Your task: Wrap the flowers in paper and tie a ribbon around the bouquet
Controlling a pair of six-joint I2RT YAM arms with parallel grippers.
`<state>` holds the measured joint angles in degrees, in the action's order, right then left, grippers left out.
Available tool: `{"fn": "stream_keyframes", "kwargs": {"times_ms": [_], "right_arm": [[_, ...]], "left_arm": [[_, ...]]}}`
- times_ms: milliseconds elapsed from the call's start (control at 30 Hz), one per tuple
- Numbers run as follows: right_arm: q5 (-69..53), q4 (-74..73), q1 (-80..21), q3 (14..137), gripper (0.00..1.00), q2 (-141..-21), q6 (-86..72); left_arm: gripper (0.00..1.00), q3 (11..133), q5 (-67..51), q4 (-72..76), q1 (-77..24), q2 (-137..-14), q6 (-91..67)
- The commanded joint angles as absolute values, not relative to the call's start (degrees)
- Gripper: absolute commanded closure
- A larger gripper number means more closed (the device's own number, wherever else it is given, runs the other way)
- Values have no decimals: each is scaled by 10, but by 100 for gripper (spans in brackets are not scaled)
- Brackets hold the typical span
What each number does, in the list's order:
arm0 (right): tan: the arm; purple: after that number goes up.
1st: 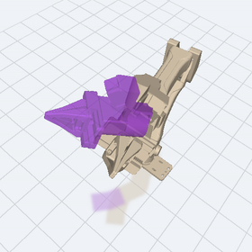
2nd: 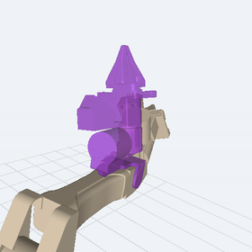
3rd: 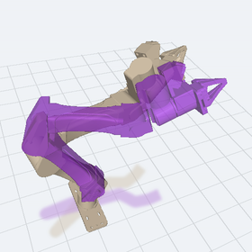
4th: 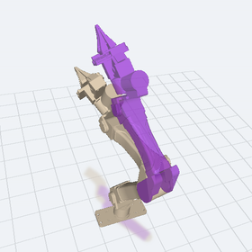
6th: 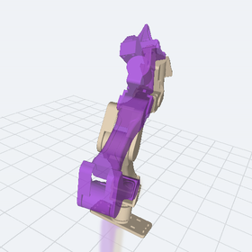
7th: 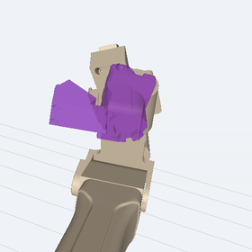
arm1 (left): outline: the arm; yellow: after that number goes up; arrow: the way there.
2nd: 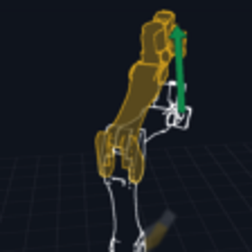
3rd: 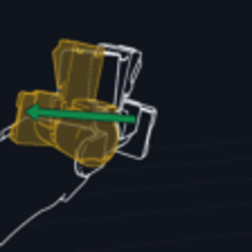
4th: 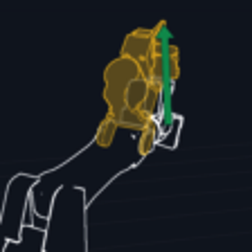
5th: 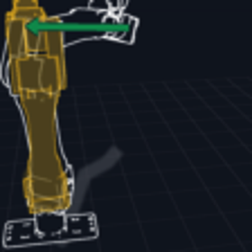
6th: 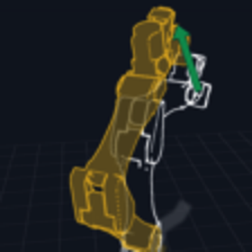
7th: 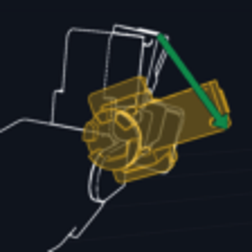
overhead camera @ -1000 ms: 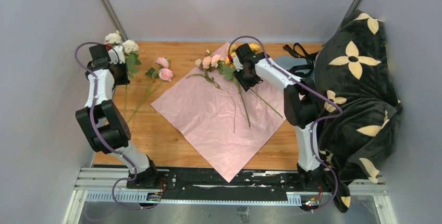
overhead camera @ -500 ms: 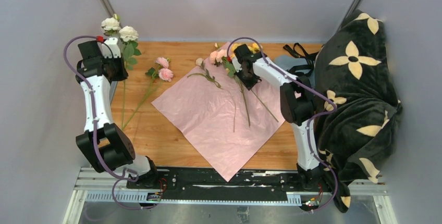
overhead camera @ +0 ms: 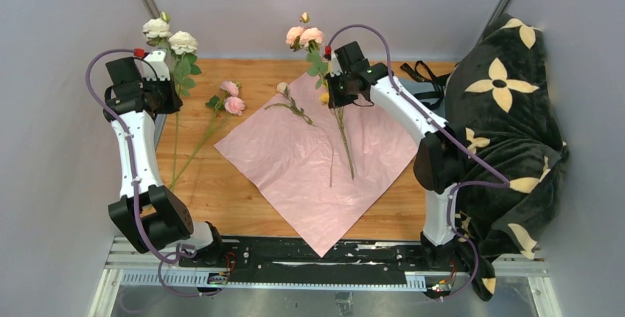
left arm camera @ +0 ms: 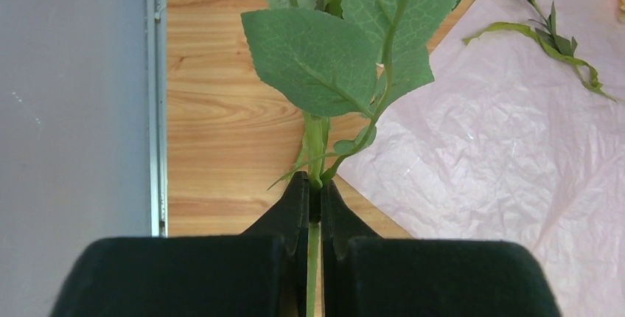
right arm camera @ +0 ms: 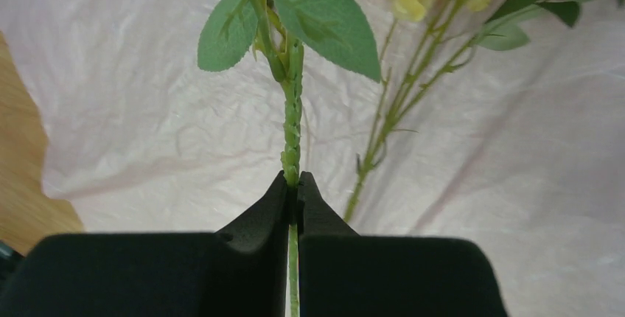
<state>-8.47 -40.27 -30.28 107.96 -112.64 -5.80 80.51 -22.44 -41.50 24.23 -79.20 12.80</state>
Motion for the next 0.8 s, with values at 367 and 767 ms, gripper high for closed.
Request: {"fn": "stream_keyframes", "kwargs": {"times_ms": [367, 767], "right_arm": [[-51, -265, -326, 1022, 94, -1218, -235], [37, -299, -375, 1060, 46, -1131, -119]], "left_arm": [[100, 804, -266, -433, 245, -764, 126], [100, 824, -567, -427, 244, -747, 38]]}}
